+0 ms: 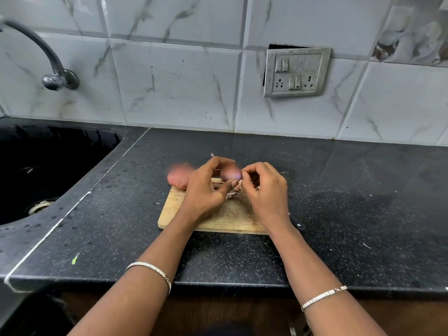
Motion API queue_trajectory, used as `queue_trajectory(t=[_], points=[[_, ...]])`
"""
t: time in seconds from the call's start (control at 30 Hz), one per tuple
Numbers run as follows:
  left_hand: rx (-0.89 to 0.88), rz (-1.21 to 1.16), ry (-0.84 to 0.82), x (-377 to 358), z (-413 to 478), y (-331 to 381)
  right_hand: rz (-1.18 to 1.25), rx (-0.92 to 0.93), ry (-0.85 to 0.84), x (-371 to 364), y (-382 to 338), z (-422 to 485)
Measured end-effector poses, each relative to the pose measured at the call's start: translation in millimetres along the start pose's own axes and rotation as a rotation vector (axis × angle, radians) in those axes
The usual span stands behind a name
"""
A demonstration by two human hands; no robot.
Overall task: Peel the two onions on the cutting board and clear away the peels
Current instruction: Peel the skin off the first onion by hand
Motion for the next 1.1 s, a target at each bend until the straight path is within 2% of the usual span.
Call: queue_trajectory(t=[0.13, 0.4, 0.87, 1.1], points=[[0.021, -0.026, 0.002, -0.6, -0.4, -2.5, 0.027, -0.004, 0.017, 3.7, -0.1, 0.3], [0.028, -0.050, -0.011, -0.4, -0.6, -3.0, 0.075, 0.031, -0.064, 0.3, -3.0, 0.6], [0.012, -0.061, -0.046, -3.7, -0.8, -2.1, 0.038, 0.030, 0.019, 2.4, -4.6, -2.7], [0.060, -0.176, -0.043, -6.8, -2.9, -1.4, 0.019, -0.046, 0.095, 5.9, 3.9, -0.9]])
Point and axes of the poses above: each hand's wrist, its own z-axis towards the middle knuckle, its own x-axis out of the back of the hand, y = z × x, the point moved 6 cm from there along z, towards the middle knuckle, and after that the axes turned 9 degrees about -x, right-handed, at the moved point
